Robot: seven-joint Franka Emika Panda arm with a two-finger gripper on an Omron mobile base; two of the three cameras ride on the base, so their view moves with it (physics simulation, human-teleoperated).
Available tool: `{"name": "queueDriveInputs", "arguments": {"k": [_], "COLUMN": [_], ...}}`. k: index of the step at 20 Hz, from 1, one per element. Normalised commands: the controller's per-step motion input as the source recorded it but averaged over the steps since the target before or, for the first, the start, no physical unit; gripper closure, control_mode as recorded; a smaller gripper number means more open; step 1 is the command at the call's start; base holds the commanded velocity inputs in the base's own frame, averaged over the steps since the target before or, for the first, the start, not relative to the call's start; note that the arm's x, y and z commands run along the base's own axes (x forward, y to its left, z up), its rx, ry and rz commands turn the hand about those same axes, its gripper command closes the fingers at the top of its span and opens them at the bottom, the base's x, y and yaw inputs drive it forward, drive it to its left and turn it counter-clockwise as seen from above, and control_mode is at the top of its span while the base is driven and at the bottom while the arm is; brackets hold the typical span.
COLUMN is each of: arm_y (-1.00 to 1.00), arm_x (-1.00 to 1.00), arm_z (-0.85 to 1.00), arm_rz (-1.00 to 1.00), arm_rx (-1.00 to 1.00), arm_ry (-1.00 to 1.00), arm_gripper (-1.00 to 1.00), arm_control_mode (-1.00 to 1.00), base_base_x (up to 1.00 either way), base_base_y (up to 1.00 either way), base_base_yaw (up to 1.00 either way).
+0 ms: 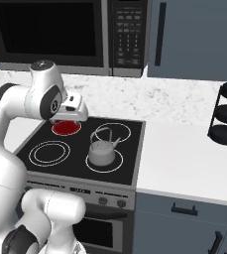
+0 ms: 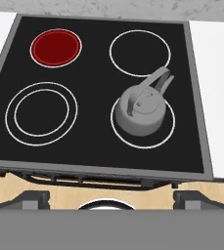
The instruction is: Turn off the rear left burner of the stove.
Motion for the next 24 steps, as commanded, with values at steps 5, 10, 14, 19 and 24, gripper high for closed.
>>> {"name": "queueDriveInputs", "arguments": {"k": [5,10,14,19,24], "arm_y": [0.74,1.0,1.0,0.8,0.59], "arm_x": [-0.6,-0.43,-0.38,-0.19,-0.35], "arm_z": [-0.32,-0.48,-0.57,-0.44,-0.2], "arm_rz": [0.15,0.29,0.28,0.21,-0.08], "arm_rx": [-0.12,-0.27,-0.26,-0.17,0.03], "arm_ry": [0.0,0.02,0.02,-0.01,-0.18], "arm_gripper": [-1.0,-1.0,-1.0,-1.0,-1.0], "arm_control_mode": [-1.0,-1.0,-1.0,-1.0,-1.0], "base_base_x": [0.0,0.0,0.0,0.0,0.0], "base_base_y": [0.0,0.0,0.0,0.0,0.0], "base_base_yaw": [0.0,0.0,0.0,0.0,0.0]}}
